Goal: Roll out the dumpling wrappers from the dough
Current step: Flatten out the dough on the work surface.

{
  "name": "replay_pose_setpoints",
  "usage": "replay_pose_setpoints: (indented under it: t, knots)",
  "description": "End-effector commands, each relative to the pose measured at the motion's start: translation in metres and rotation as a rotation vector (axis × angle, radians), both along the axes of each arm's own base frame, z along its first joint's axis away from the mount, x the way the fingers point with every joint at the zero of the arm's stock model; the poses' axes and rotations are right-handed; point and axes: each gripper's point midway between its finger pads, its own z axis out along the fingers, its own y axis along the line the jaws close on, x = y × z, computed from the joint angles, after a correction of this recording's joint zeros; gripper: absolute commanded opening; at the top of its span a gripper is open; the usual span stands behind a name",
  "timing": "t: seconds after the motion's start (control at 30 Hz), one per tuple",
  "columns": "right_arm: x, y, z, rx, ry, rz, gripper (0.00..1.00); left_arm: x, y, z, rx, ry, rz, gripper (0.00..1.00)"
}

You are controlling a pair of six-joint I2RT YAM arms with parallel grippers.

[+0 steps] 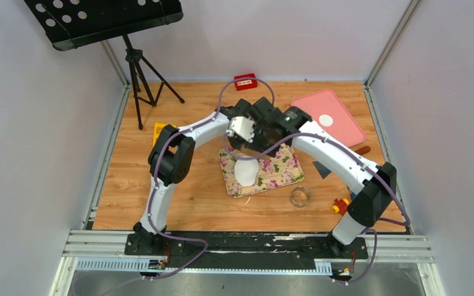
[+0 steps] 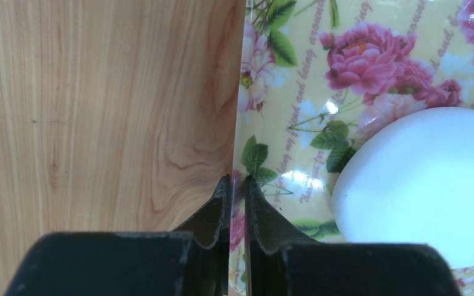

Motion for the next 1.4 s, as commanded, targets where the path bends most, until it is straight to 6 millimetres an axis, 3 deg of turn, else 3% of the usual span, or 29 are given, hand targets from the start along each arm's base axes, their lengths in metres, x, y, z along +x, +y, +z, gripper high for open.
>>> replay_pose_setpoints:
  t: [0.0,0.2,0.43,0.7,1.03,1.37]
  knots:
    - [0.002,0.007,0.014,0.276,0.202,-0.148,0.00,-0.005,0.011,-0.027,0.071,0.032,0.013,0.00]
    - [-0.005,0.000,0.018,0.518,0.480,-0.317,0.00,-0.005,0.009,-0.029,0.055,0.039,0.039,0.00]
    - [0.008,0.004,0.024,0.731,0.710,-0.474,0.00,-0.002,0.008,-0.029,0.049,0.035,0.087,0.00]
    - [0.031,-0.002,-0.021,0.696,0.796,-0.639,0.00,-0.003,0.007,-0.034,0.046,0.049,0.128,0.00]
    - [0.041,-0.015,-0.073,0.629,0.789,-0.759,0.00,-0.005,0.006,-0.033,0.039,0.060,0.135,0.00]
    - [0.021,-0.007,-0.100,0.552,0.828,-0.703,0.00,-0.006,0.006,-0.032,0.038,0.058,0.134,0.00]
